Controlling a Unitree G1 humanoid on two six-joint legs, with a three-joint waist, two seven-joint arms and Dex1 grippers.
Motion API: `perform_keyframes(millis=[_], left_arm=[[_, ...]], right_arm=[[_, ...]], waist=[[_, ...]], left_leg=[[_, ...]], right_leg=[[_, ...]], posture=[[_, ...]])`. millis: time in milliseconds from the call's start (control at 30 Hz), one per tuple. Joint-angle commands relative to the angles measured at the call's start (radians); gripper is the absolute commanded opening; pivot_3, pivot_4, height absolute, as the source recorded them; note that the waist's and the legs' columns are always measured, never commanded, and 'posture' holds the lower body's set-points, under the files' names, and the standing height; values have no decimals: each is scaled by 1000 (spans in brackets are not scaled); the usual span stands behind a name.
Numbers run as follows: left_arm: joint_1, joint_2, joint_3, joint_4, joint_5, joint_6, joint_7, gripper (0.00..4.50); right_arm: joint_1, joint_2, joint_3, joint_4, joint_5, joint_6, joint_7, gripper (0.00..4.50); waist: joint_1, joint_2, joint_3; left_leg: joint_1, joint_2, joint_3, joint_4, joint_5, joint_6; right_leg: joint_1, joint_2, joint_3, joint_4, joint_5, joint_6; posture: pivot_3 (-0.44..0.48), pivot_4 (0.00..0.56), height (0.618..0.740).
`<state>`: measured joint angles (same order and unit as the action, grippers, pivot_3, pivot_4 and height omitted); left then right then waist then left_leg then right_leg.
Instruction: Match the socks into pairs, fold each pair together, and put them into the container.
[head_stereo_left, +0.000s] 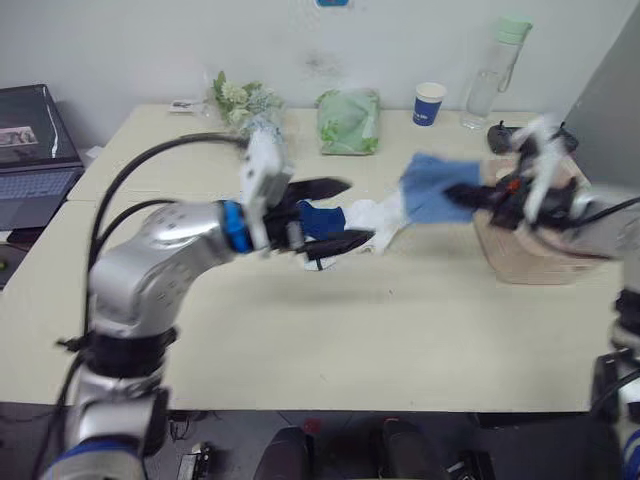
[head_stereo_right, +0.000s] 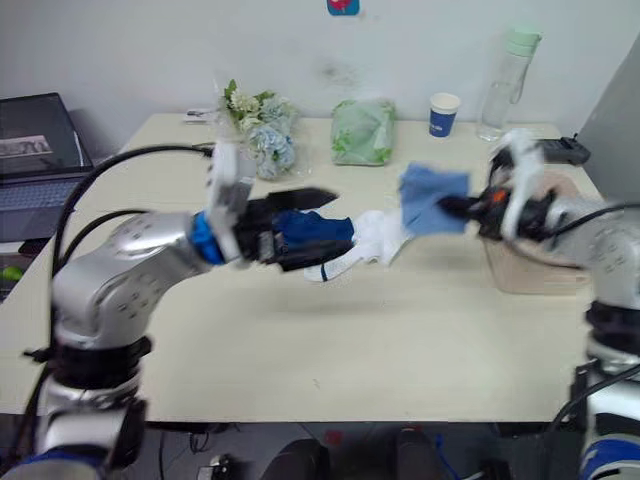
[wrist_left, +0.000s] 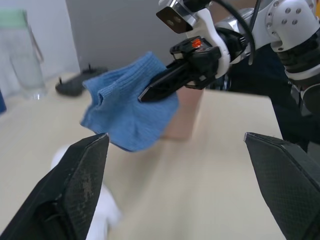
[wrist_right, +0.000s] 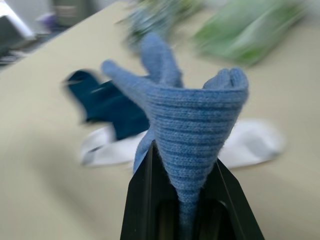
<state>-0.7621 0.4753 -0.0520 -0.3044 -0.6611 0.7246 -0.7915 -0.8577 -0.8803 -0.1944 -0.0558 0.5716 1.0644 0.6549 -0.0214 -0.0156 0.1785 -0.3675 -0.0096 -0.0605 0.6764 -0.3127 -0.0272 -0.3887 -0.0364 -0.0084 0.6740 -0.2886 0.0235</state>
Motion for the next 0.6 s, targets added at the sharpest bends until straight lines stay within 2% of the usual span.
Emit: perform_keyframes(millis=[33, 167, 333, 467, 600], left_arm=[[-55, -94, -29, 63, 60, -68, 73, 4463], [-135, -229, -50, 143, 105, -109, 148, 4463], [-181, -314, -88, 190, 148, -152, 151, 4463], [-164, -316, -110, 166, 158, -138, 128, 4463], [-70, -244, -155, 85, 173, -102, 83, 4463]], right_arm=[[-25, -134, 98, 108, -227, -330, 63, 0], [-38, -256, 261, 328, -520, -778, 105, 0], [-112, -223, 392, 655, -749, -1138, 53, 0], [-171, -142, 495, 914, -900, -1336, -10, 0], [-212, -102, 556, 1079, -995, -1448, -30, 0]], waist=[[-2, -1, 0], [-8, -3, 2], [-11, -2, 2], [-13, -2, 2], [-10, 0, 3]], left_leg=[[0, 1, 1, 0, 0, 0], [-1, 2, 6, -1, 1, -1], [2, 2, 11, 0, 1, -2], [4, 2, 12, 0, 2, -4], [5, 2, 14, 0, 3, -5]], right_leg=[[0, -1, 1, -1, 0, 0], [-1, -3, 2, -4, 0, 1], [-1, -3, 7, -2, 0, 2], [-2, -2, 13, 1, 0, 2], [-2, -2, 15, 3, 1, 2]], posture=[[0, 150, 740], [0, 150, 740], [0, 150, 740], [0, 150, 740], [0, 150, 740]])
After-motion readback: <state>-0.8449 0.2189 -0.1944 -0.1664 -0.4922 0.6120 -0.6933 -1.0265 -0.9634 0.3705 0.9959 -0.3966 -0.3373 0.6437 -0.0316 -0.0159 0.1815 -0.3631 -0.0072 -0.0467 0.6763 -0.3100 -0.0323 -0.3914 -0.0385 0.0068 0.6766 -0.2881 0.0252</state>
